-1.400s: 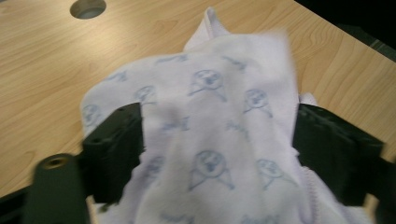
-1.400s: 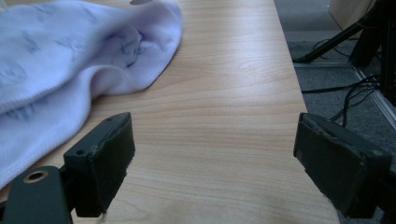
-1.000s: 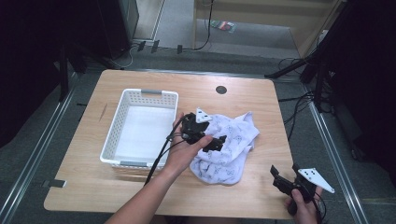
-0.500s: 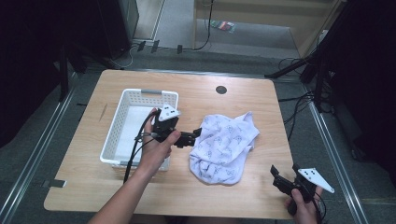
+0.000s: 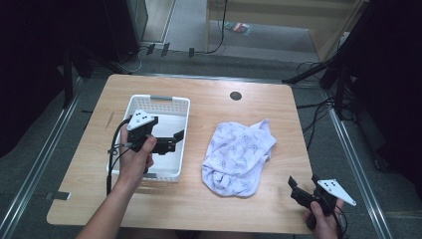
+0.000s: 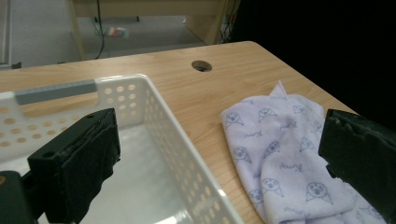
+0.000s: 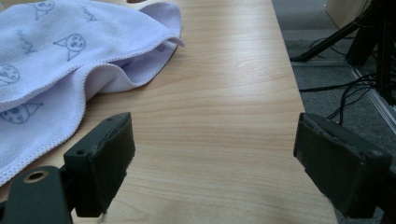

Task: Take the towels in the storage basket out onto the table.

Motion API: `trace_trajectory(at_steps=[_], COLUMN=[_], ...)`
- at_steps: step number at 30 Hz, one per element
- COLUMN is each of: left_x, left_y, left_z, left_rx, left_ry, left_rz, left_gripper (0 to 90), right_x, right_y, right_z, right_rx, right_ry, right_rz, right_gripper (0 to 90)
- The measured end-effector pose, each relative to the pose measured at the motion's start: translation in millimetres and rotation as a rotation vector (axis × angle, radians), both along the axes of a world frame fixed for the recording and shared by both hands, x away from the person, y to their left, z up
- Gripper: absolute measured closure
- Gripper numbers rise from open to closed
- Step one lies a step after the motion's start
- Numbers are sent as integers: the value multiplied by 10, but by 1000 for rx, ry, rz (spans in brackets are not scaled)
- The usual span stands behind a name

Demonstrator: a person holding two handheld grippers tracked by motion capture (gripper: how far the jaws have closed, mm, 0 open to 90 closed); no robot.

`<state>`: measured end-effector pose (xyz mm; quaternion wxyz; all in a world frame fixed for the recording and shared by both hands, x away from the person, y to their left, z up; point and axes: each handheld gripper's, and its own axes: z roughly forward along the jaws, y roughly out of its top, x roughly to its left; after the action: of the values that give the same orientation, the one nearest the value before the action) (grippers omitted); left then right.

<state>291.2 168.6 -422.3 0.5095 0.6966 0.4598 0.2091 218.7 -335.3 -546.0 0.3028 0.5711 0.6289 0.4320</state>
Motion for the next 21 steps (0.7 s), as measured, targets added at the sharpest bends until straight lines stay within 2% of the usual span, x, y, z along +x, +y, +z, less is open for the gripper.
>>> trace_trajectory(at_steps=[2,9,11,16,21], left_x=[-26,-156,-190,-263,-365], left_y=[74,359,437,567,777], left_z=[-6,-96,-116,-149,-192], left_rx=[-8,13,-8,-1,3], left_ry=[-6,-24,-27,-45,-58], left_rz=[12,42,50,65,102], left_gripper=[0,0,0,0,0], right_x=[0,1,1,0,2], right_y=[-1,0,0,1,1], right_z=[0,0,0,0,0], right_rx=[-2,0,0,-1,-1], right_ry=[0,0,0,-1,1], right_rz=[0,-3,-2,-4,-6], right_gripper=[126,126,126,126,126])
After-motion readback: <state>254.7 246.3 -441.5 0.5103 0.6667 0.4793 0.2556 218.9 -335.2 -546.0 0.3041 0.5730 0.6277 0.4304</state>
